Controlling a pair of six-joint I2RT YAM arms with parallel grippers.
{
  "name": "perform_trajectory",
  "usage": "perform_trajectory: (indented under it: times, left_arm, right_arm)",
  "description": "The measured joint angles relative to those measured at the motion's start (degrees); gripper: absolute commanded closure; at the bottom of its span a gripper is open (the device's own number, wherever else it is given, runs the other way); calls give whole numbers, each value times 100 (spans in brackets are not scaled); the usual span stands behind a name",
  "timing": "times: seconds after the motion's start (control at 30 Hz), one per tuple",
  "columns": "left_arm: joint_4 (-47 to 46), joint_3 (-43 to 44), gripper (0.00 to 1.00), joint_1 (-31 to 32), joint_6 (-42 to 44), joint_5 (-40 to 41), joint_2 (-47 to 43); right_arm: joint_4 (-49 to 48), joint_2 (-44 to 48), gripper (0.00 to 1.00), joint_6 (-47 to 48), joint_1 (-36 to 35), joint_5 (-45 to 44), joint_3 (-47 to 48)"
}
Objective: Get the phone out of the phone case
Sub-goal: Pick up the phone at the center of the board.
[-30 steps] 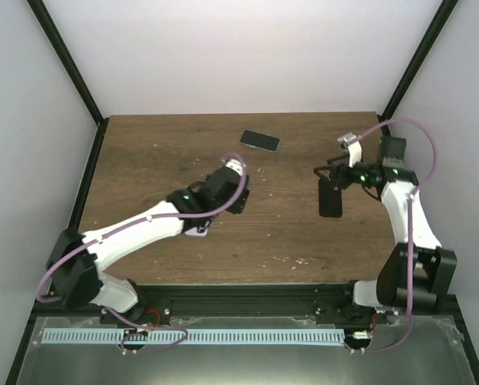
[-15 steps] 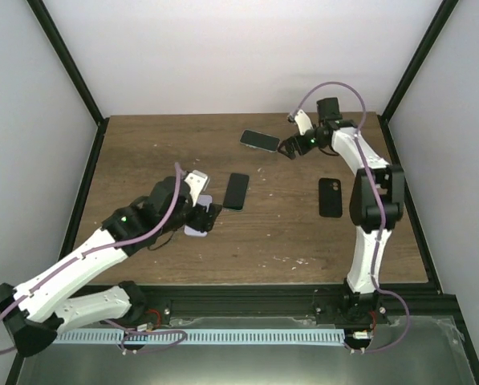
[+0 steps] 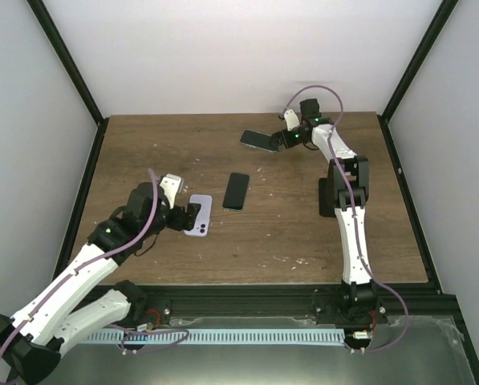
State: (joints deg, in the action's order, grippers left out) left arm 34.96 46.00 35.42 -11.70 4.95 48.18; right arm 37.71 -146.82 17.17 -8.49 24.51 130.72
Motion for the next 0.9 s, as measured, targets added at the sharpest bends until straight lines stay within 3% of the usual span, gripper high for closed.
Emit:
perform_trajectory:
  times: [0.33, 0.7, 0.9]
  left_arm:
    - [-229, -4, 9, -166, 2, -520, 81]
    - [-234, -7, 10, -208, 17, -651, 90]
    - [-236, -17, 10, -216, 20, -658, 22]
  right_arm:
    - [-319, -448, 0, -684, -31, 487, 297]
    - [-76, -551, 0, -352, -334, 855, 466]
    - [66, -389, 2, 35, -562, 452, 269]
